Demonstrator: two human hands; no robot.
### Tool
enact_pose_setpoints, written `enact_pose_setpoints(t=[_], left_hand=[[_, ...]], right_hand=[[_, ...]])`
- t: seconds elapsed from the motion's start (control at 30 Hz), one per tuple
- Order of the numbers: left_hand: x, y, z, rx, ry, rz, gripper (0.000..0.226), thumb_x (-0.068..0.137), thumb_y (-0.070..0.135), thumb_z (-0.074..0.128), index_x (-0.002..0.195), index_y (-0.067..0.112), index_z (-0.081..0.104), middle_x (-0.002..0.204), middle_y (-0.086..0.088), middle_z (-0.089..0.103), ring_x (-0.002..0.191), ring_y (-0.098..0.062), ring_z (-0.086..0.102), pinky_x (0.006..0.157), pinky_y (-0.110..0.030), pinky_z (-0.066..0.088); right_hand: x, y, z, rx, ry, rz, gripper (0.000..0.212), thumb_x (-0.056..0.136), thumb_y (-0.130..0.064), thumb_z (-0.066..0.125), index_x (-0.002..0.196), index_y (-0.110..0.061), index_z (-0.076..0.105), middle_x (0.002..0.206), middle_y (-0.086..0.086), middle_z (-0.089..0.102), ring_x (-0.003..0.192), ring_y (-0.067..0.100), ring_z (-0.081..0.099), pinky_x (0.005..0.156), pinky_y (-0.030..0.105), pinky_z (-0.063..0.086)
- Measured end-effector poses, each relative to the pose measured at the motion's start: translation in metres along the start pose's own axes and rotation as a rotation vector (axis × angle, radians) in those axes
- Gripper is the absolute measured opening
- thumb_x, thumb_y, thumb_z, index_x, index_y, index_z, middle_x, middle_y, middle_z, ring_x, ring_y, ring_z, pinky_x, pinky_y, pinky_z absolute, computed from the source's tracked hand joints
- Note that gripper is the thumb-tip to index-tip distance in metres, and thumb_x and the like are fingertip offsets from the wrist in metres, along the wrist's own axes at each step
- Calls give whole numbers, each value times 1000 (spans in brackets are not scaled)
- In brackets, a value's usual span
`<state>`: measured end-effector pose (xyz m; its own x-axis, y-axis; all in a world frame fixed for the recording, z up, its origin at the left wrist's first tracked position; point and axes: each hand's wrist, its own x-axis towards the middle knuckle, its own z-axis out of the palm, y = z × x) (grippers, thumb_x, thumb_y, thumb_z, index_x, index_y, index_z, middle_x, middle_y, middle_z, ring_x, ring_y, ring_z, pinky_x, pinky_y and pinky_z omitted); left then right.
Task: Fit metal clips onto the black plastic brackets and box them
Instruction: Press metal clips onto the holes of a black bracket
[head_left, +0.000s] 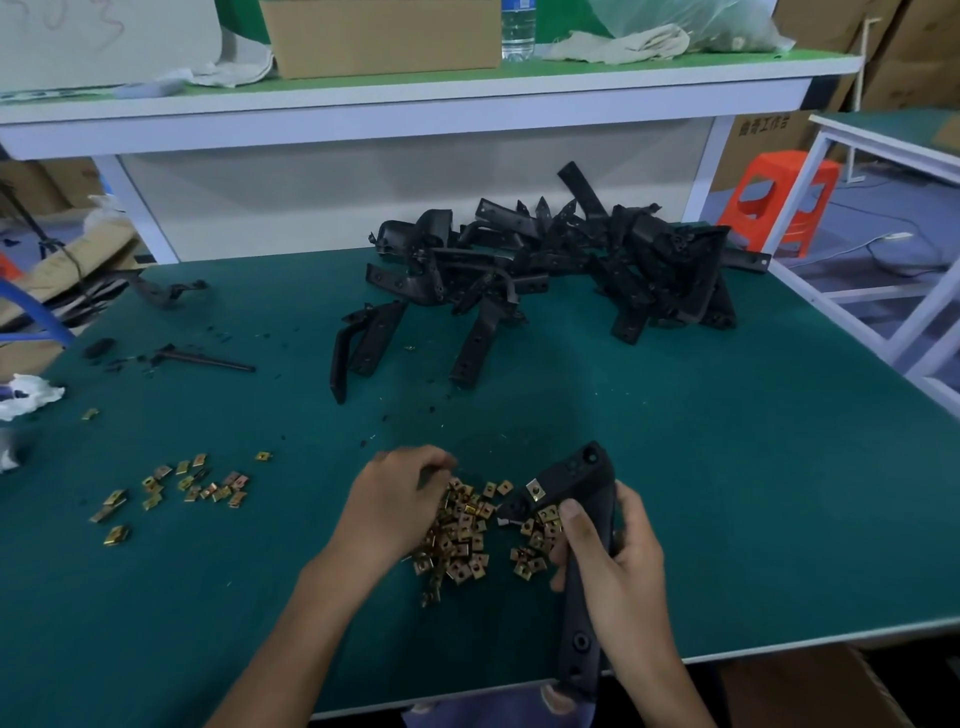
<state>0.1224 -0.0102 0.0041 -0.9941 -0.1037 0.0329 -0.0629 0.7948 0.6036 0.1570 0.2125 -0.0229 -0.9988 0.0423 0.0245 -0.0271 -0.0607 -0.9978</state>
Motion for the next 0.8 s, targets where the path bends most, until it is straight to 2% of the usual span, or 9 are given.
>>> enact_pose_setpoints(t=[0.1,0.23,0.33,0.47,0.57,0.63,0.73,0.8], left_hand=[[3,4,13,68,-17,70,20,99,26,59,113,25,73,112,9,72,110,-15,59,99,-35,47],[9,18,29,135,8,177,21,98,32,59,114,28,73,108,4,69,107,-22,54,96,-40,44],[15,26,36,231,-61,247,21,99,37,59,115,31,70,108,4,64,107,-22,49,96,-39,41],[18,27,38,204,-85,256,9,97,31,63,105,28,68,104,7,59,107,-20,46,94,-34,39],[13,29,38,224,-76,282,7,97,27,61,103,28,61,101,9,65,101,-17,51,92,-36,38],[9,31,36,149,-25,279,7,100,27,59,107,26,60,97,12,66,96,-14,56,93,-37,41],[7,32,28,-67,18,186,14,102,27,57,114,27,65,101,19,66,100,-3,57,88,-25,45],[5,34,21,-201,3,138,13,102,25,57,105,32,67,96,23,68,96,4,60,79,-12,44]], right_hand=[[0,0,1,10,0,-3,24,85,-47,69,107,-40,63,71,11,66,56,23,61,52,27,51],[0,2,0,17,-2,-15,22,87,-43,69,108,-37,63,69,11,65,55,23,60,51,28,51],[-1,3,0,31,-1,-10,24,87,-44,70,109,-37,64,69,11,66,56,22,60,52,29,51],[-1,3,1,42,-3,6,26,86,-45,70,110,-38,63,71,11,66,57,24,60,54,32,51],[-1,3,1,33,7,14,29,86,-45,71,113,-36,63,76,8,68,61,22,63,55,32,52],[-1,2,1,36,9,19,28,87,-44,71,112,-36,63,74,8,68,58,23,63,53,32,52],[-1,1,1,31,0,17,26,88,-44,70,111,-36,62,72,9,67,55,24,62,52,34,51],[-1,1,0,31,-1,16,23,89,-43,70,111,-37,62,71,10,66,55,24,62,52,34,51]])
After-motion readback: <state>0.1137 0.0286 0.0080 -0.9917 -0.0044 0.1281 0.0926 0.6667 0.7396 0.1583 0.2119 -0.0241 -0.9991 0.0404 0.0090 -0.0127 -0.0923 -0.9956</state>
